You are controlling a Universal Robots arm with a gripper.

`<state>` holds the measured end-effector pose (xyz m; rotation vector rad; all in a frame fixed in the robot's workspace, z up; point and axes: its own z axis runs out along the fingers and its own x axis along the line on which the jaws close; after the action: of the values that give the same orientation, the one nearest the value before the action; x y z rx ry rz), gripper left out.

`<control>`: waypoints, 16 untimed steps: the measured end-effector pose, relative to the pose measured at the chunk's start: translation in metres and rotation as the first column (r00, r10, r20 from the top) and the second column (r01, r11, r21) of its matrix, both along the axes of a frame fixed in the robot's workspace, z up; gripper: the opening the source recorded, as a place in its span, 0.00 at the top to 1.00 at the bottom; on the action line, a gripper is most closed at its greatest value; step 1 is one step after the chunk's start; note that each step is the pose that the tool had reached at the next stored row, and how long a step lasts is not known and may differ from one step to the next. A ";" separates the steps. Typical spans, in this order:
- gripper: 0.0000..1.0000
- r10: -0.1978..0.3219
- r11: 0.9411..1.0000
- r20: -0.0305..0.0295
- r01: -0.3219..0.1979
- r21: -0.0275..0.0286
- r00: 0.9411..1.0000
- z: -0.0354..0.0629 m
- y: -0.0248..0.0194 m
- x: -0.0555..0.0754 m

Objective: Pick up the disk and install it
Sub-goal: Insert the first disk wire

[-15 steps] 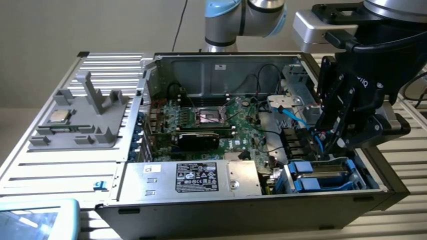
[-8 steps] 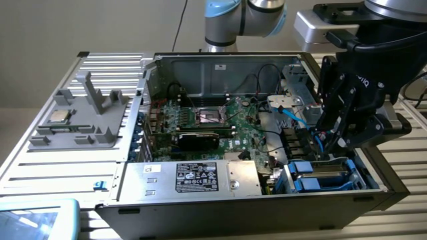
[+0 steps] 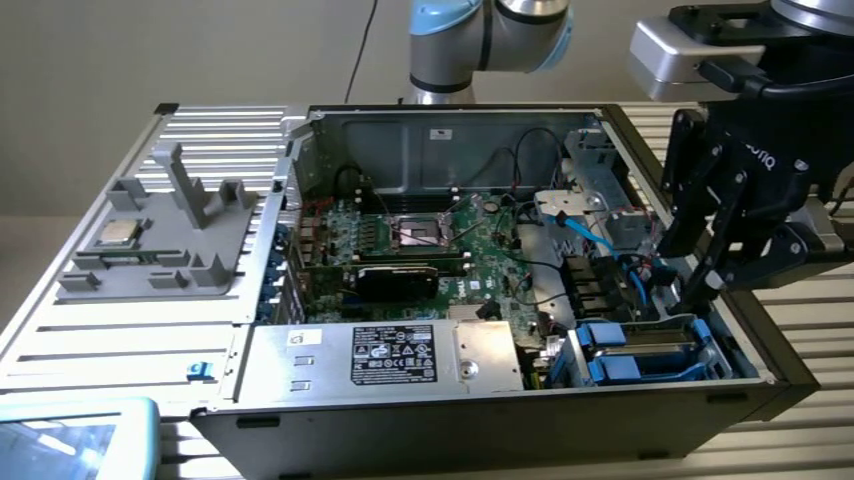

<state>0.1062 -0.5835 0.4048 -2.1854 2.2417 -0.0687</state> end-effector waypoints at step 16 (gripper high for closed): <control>0.40 -0.007 1.000 0.000 0.007 -0.004 1.000 -0.0029 0.0106 0.044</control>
<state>0.1498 -0.5729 0.4019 -2.1799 2.2511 -0.0736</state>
